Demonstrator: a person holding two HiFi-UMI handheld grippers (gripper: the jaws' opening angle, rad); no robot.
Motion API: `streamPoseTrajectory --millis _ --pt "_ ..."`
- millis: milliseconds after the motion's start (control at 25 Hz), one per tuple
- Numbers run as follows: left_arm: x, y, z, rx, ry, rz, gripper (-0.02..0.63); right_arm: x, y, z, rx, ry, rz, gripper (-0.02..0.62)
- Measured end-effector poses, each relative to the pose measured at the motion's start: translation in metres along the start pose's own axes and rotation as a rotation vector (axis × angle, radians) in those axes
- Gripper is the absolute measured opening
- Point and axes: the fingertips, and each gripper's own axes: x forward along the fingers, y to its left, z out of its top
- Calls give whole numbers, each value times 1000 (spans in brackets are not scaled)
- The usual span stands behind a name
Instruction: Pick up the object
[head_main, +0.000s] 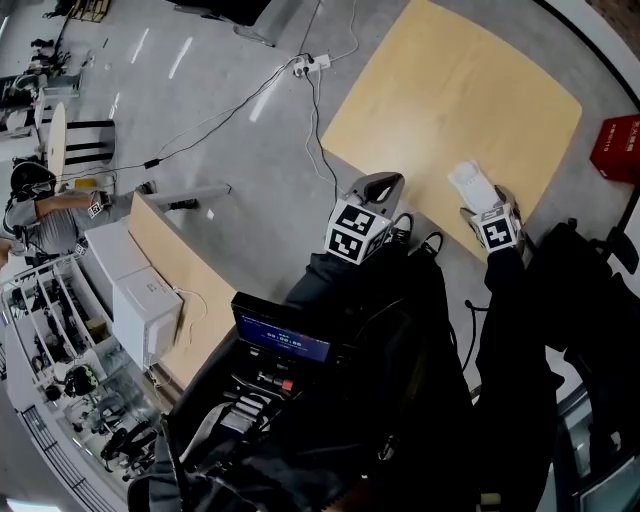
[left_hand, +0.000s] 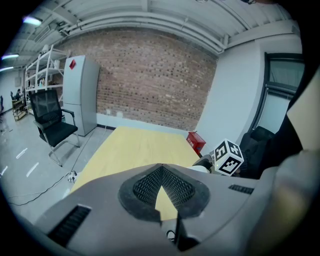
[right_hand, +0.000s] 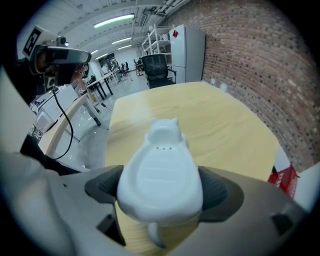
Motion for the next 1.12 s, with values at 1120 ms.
streamPoseTrajectory --millis 1120 --pt "-45 -21 94 93 -211 -14 -3 -279 -6 165 141 -828 -310 485"
